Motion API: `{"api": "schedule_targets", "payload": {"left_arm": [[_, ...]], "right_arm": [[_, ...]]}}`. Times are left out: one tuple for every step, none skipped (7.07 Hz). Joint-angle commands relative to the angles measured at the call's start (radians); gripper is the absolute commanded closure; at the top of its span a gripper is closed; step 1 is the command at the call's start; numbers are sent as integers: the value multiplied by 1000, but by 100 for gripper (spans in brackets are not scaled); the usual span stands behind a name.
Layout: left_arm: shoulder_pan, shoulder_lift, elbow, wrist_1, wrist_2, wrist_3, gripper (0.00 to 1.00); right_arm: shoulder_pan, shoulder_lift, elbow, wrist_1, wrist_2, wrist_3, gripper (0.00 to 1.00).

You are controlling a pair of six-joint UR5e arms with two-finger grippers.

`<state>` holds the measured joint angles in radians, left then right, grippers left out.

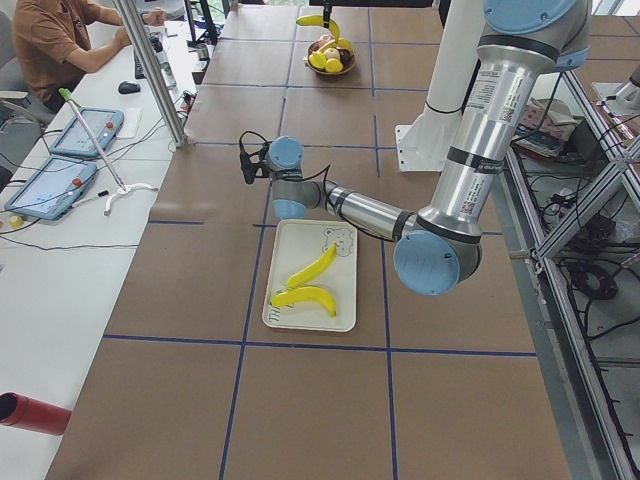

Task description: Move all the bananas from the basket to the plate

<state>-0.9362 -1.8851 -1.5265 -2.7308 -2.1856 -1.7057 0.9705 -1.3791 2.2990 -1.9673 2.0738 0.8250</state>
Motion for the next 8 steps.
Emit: {"api": "schedule_targets", "payload": {"left_arm": [[39, -67, -24, -1, 6, -111, 1], [51, -106, -46, -1, 7, -190, 1], [62, -135, -72, -1, 41, -275, 1], [138, -141, -113, 0, 150, -313, 1], [204, -143, -141, 2, 246, -334, 1], [220, -163, -144, 2, 266, -365, 1], [232, -186, -144, 2, 267, -385, 1], [261, -207, -144, 2, 267, -387, 1]], "right_arm": [[-33, 185, -30, -18, 89, 9, 100], [-106, 231, -36, -16, 85, 40, 99], [-190, 291, -36, -12, 71, 153, 99], [-275, 337, -58, 49, -5, 280, 99], [-342, 347, -87, 132, -62, 345, 99], [-378, 357, -111, 155, -70, 347, 99], [-404, 383, -137, 189, -70, 348, 99], [-423, 423, -173, 209, -70, 348, 99]]}}
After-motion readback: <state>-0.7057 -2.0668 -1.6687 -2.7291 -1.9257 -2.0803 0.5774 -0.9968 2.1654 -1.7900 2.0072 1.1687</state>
